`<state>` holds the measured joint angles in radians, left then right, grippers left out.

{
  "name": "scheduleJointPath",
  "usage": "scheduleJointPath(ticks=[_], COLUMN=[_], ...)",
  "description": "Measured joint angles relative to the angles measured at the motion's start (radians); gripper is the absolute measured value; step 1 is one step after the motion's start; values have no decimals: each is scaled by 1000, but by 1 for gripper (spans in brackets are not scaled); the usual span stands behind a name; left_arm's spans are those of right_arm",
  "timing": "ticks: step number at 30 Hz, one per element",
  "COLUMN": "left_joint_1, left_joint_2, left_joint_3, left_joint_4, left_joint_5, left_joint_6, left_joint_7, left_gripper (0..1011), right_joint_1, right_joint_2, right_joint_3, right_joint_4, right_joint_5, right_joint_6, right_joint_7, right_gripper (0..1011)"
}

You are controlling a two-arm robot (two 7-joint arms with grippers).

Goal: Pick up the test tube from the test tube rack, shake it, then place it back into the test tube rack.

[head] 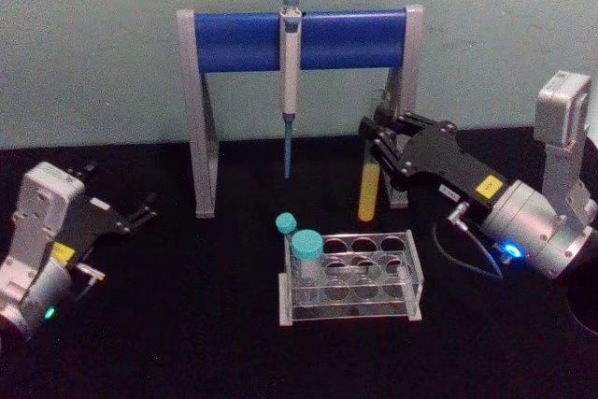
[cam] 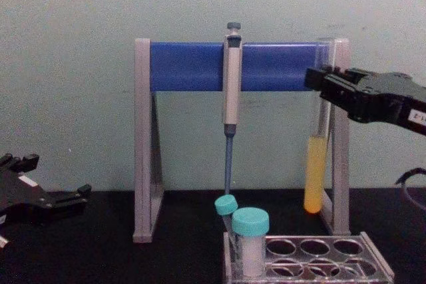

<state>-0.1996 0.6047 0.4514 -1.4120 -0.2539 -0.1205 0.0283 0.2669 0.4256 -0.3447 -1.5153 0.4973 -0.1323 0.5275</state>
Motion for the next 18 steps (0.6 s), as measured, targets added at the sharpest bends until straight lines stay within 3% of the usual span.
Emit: scheduleJointPath(ticks=[4, 11, 18], left_joint_1=[0, 0, 0], left_joint_2=[0, 0, 0], left_joint_3=[0, 0, 0], left_joint_4=[0, 0, 0], left_joint_5=[0, 0, 0], left_joint_6=[0, 0, 0], left_joint_7=[0, 0, 0], left_gripper=[1001, 1001, 1001], right_joint_1=[6, 12, -18], right_joint_2=[7, 59, 146], right_joint_3=[-12, -36, -34], right_joint_4=[1, -27, -97], right_joint_5=[16, 47, 42], right_joint_6=[0, 51, 92], right_joint_7=[35, 91, 75], right_gripper=[223, 223, 223])
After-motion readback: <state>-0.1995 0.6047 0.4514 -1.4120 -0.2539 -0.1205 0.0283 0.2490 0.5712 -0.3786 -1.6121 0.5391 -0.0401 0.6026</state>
